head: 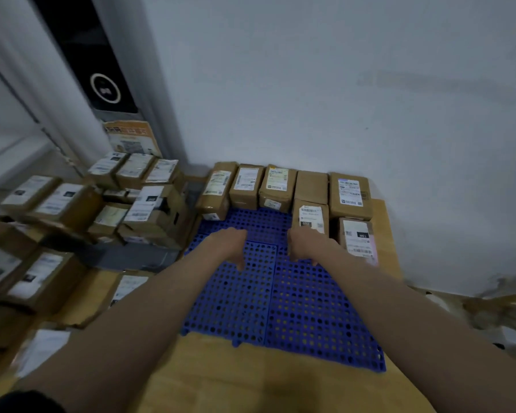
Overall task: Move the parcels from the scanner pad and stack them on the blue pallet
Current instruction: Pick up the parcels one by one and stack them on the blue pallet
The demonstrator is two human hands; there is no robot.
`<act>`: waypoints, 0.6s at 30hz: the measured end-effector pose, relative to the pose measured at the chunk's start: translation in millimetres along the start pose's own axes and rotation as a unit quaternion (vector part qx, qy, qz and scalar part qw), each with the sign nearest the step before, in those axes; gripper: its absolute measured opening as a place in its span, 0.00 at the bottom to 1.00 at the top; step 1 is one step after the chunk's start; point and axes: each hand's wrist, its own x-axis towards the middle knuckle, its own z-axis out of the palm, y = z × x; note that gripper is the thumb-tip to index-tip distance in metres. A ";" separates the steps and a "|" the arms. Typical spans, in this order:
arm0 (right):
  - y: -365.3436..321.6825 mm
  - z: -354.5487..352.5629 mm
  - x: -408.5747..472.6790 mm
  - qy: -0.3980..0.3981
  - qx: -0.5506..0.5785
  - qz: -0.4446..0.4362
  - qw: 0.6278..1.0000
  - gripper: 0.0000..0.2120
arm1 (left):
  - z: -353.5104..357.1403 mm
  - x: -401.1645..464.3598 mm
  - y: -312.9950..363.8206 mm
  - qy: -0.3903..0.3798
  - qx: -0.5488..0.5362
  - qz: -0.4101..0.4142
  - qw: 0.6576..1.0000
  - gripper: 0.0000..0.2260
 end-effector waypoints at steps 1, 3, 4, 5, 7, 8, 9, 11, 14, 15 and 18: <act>-8.5 0.3 -2.0 -0.001 -0.007 -0.007 1.000 0.15 | 2.4 -5.0 -8.6 -0.002 -0.004 -0.007 1.000 0.32; -26.6 -0.7 -4.8 -0.004 -0.017 -0.022 1.000 0.16 | 6.7 -14.1 -25.9 -0.003 -0.012 -0.017 1.000 0.31; -36.0 -1.3 -5.7 -0.005 -0.023 -0.029 0.999 0.17 | 8.4 -18.4 -34.7 -0.001 -0.016 -0.021 1.000 0.30; -45.5 -2.0 -6.4 -0.005 -0.028 -0.034 0.999 0.18 | 10.0 -22.6 -43.3 0.002 -0.018 -0.024 1.000 0.29; -65.3 -2.4 -8.1 0.000 -0.039 -0.040 0.998 0.18 | 13.2 -31.3 -60.9 0.009 -0.020 -0.031 0.999 0.27; -74.9 -2.2 -9.0 0.004 -0.045 -0.044 0.998 0.18 | 14.7 -35.7 -69.4 0.011 -0.021 -0.035 0.999 0.26; -84.8 -1.7 -9.8 0.007 -0.052 -0.048 0.997 0.18 | 16.3 -40.0 -78.2 0.014 -0.023 -0.038 0.999 0.26; -104.4 -0.9 -11.4 0.009 -0.064 -0.056 0.996 0.18 | 20.1 -48.4 -97.0 0.020 -0.026 -0.041 0.999 0.24; -136.0 0.5 -13.8 0.005 -0.078 -0.069 0.995 0.17 | 26.5 -61.3 -130.7 0.030 -0.036 -0.037 0.998 0.23; -146.7 1.9 -13.9 0.003 -0.079 -0.073 0.994 0.17 | 28.5 -65.7 -142.8 0.034 -0.039 -0.036 0.998 0.23; -180.8 7.6 -13.2 -0.004 -0.075 -0.077 0.994 0.18 | 35.0 -79.1 -181.6 0.060 -0.041 -0.025 0.997 0.23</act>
